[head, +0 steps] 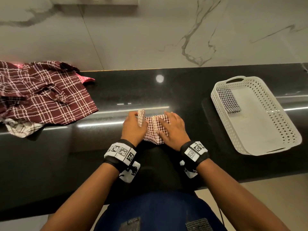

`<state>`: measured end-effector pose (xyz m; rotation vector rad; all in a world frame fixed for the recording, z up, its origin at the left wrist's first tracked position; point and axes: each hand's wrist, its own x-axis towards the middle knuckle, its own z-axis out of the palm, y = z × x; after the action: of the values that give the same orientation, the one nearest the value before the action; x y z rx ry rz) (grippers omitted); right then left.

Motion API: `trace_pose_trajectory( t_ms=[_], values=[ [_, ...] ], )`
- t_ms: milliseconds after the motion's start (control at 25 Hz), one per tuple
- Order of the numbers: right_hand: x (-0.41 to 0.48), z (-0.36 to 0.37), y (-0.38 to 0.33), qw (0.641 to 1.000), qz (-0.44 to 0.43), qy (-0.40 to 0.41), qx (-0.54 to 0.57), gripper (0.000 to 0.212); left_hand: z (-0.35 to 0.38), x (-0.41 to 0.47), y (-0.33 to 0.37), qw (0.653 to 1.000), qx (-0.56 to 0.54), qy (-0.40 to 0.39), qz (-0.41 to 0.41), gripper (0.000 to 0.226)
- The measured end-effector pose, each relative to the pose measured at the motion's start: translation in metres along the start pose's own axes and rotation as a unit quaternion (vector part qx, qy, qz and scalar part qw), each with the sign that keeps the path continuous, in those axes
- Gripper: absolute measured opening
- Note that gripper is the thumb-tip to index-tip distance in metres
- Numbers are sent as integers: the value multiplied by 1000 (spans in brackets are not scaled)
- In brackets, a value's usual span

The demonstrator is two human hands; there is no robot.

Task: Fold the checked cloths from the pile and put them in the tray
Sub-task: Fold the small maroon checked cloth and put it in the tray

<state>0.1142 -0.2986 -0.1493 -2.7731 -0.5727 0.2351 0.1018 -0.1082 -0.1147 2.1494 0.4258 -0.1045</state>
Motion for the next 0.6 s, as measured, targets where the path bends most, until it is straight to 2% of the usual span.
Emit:
trace_pose_trajectory(
  t_ms=[80,160,280,400,520,560,600],
  values=[
    [-9,-4,6,999,20,9,40,54,14,-4,16,998,19,-18,53,42],
    [-14,-5,10,990,26,-12,137,46,35,-7,34,995,37,-38,79,43],
    [-19,-11,17,963,63,28,261,20,68,-10,56,989,79,-69,99,40],
    [-23,-13,29,901,160,76,397,25,87,-11,62,986,93,-110,81,41],
    [-21,-10,37,793,250,86,548,21,91,-13,51,979,87,-153,99,53],
    [-19,-9,37,784,266,95,553,18,90,-14,46,975,85,-167,117,57],
    [-16,-8,36,793,277,103,533,21,87,-16,41,971,78,-180,134,59]
  ],
)
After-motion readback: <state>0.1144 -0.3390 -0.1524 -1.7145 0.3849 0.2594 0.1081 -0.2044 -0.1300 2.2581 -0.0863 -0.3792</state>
